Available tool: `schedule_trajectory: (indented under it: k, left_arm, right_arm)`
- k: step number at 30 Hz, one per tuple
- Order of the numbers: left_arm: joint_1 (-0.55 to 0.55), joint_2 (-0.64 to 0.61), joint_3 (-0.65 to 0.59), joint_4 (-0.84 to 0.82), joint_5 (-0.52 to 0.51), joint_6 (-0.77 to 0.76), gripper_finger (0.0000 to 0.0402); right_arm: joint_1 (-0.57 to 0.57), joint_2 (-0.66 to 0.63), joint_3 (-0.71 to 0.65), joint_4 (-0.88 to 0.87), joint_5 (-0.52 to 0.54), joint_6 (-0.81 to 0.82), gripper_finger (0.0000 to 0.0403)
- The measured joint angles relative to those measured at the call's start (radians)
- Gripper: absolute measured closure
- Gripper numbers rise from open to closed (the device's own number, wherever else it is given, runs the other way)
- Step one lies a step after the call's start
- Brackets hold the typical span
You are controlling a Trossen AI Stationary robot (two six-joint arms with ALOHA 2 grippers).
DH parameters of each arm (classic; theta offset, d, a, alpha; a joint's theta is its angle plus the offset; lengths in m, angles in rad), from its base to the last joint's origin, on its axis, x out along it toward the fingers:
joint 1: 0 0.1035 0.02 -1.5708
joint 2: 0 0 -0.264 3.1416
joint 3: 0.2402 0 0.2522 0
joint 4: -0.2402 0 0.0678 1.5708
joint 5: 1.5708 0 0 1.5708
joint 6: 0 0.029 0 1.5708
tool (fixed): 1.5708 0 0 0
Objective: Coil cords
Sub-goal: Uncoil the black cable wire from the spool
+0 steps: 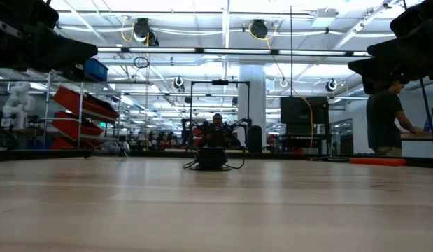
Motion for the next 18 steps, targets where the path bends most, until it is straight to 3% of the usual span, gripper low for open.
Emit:
schedule_trajectory:
  k: [10, 18]
  left_arm:
    - [0.0, 0.0, 0.0, 0.0, 0.0, -0.002, 0.0401]
    - [0.0, 0.0, 0.0, 0.0, 0.0, -0.003, 0.0401]
  right_arm:
    - [0.0, 0.0, 0.0, -0.009, 0.002, -0.009, 0.0197]
    - [0.0, 0.0, 0.0, -0.002, 0.062, -0.04, 0.0197]
